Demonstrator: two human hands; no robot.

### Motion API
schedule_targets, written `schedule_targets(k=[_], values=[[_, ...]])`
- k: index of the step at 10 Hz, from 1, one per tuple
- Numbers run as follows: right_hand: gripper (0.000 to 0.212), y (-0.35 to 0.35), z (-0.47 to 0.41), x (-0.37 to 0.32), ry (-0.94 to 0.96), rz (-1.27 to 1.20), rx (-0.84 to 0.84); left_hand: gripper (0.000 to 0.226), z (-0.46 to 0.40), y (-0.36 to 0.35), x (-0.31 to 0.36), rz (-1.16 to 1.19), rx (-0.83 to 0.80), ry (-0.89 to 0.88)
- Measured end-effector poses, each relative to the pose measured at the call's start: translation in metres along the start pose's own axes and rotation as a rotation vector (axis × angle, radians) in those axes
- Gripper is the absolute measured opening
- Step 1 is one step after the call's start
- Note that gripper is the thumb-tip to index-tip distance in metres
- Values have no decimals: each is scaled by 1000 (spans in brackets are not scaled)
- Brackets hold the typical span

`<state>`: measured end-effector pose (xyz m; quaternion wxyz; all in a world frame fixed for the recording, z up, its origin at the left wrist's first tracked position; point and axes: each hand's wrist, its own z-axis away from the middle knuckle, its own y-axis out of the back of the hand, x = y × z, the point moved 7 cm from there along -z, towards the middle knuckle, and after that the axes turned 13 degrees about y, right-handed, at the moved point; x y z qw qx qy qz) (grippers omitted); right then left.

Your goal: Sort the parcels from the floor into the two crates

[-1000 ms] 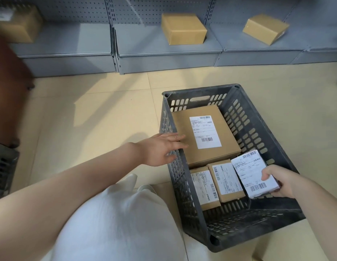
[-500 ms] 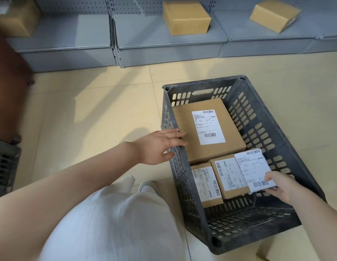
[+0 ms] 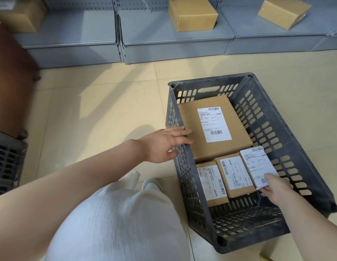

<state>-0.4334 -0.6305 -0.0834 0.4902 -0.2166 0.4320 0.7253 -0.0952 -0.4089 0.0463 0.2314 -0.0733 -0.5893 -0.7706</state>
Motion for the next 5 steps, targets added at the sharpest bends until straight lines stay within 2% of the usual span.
schedule_targets(k=[2, 3, 4, 5], values=[[45, 1, -6, 8, 1, 13, 15, 53, 1, 0, 0, -2, -2, -3], [57, 1, -7, 11, -27, 77, -27, 53, 0, 4, 0, 55, -14, 24], [61, 3, -3, 5, -12, 94, 7, 53, 1, 10, 1, 115, -13, 58], [56, 4, 21, -19, 39, 131, 82, 55, 0, 19, 3, 101, -6, 75]])
